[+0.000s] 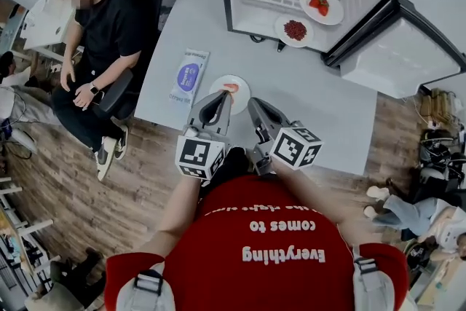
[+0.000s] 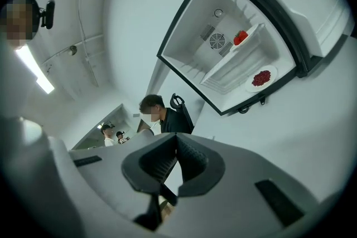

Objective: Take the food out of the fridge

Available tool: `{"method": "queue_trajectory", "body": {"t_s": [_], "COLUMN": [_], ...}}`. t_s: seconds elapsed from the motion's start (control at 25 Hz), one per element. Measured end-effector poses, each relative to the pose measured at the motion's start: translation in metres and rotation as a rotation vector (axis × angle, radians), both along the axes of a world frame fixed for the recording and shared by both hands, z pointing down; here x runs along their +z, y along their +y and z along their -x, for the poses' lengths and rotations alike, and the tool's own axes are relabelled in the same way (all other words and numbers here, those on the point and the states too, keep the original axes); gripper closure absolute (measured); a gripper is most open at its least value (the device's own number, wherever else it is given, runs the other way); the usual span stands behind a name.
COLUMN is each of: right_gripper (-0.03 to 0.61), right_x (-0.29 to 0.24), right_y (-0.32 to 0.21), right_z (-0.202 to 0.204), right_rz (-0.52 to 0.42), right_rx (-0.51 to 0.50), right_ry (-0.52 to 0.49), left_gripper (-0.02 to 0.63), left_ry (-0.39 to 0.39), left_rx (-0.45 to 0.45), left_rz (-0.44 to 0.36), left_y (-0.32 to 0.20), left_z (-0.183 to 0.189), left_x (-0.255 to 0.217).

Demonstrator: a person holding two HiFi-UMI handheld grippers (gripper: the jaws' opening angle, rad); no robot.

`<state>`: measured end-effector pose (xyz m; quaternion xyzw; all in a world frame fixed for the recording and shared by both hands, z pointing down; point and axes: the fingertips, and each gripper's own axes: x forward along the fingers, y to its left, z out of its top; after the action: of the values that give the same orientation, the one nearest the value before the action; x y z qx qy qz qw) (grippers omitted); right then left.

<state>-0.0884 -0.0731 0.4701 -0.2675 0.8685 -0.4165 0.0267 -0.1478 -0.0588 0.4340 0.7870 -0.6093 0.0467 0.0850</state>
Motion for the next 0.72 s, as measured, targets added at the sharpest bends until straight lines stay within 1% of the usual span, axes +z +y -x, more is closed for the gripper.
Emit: {"method": "queue_trajectory", "body": {"t_s": [0.2,0.32,0.4,0.6,0.72], "right_gripper": [0.566,0.565,0.565,0.564,0.563], "right_x": [-0.004,-0.008,-0.008,-0.005,-0.002], "right_y": [-0.016,-0.032,-0.045,-0.073,-0.085], "right_z": [-0.01,-0.02,-0.031,-0.062,-0.078], "right_rz": [0.01,-0.022,-0.028,-0.003,0.015], "right_rx": [0.033,0.066,0.108,0.229,0.288], "right_ry": [-0.034,-0.011,0.005,0.018,0.019], "left_gripper": [0.615,0.615,0.615,0.615,0.615], "left_ry": [-0.001,-0.002,-0.003,-0.001,0.006], "left_rx": [0.062,0.112,0.152,0.254,0.315], "left_rz": [-0.008,-0.017,-0.022,-0.017,-0.035], "left_y": [-0.022,-0.04,-0.051,-0.08,-0.097], "left_z": [-0.016,-0.028,-0.038,-0.064,-0.085], "left_x": [-0.006,-0.011,-0.013,-0.015,-0.022]}}
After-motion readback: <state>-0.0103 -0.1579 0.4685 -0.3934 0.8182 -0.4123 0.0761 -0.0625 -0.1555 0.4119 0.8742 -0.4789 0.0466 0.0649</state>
